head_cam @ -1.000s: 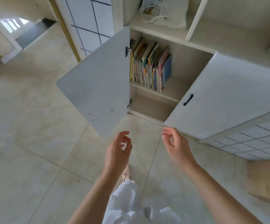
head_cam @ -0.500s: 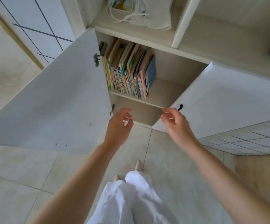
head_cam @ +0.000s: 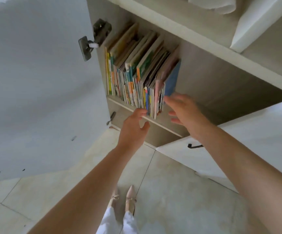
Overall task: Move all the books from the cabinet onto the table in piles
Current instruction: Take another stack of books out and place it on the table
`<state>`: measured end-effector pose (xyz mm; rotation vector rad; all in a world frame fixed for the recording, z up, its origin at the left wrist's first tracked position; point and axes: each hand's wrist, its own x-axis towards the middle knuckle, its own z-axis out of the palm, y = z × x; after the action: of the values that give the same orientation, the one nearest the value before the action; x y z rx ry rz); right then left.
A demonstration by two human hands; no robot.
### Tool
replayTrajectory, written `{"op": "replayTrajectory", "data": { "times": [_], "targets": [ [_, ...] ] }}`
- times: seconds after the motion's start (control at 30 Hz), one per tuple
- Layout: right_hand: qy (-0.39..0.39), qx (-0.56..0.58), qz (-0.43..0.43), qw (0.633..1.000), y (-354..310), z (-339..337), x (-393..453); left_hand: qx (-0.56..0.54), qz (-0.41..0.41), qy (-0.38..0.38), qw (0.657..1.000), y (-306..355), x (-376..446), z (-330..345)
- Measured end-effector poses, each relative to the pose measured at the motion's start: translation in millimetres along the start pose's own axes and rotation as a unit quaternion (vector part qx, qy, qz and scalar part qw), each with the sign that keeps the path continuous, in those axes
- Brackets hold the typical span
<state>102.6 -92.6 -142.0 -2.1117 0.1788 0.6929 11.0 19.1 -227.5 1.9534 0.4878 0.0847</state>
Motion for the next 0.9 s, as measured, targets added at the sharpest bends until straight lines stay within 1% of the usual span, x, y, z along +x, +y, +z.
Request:
{"op": "replayTrajectory", "data": {
  "times": [0.1,0.17,0.23,0.37,0.53,0.7,0.83,0.9],
  "targets": [
    [0.006,0.027,0.033,0.999,-16.4,4.4,40.0,-0.010,0.022,0.035,0.999,-1.8,29.2,19.0],
    [0.009,0.051,0.050,0.997,-27.5,6.7,62.6,-0.022,0.023,0.047,0.998,-5.5,44.1,30.5],
    [0.008,0.069,0.062,0.996,-36.1,9.4,82.7,-0.029,0.028,0.050,0.998,-11.0,53.3,40.5],
    [-0.010,0.096,0.074,0.993,-43.1,17.4,108.6,-0.039,0.060,0.092,0.993,-24.3,59.0,54.1],
    [-0.050,0.116,0.105,0.986,-41.0,23.2,118.6,-0.041,0.073,0.081,0.993,-30.5,58.4,62.4],
    [-0.050,0.082,0.089,0.991,-35.3,13.6,116.2,-0.031,0.065,0.065,0.995,-33.7,59.4,68.0],
    [-0.027,0.068,0.112,0.991,-32.0,5.9,120.0,-0.029,0.059,0.061,0.996,-39.2,62.3,73.9],
    [-0.032,0.063,0.117,0.991,-32.9,5.6,119.8,-0.027,0.066,0.062,0.996,-39.6,63.1,77.0]
  ]
}}
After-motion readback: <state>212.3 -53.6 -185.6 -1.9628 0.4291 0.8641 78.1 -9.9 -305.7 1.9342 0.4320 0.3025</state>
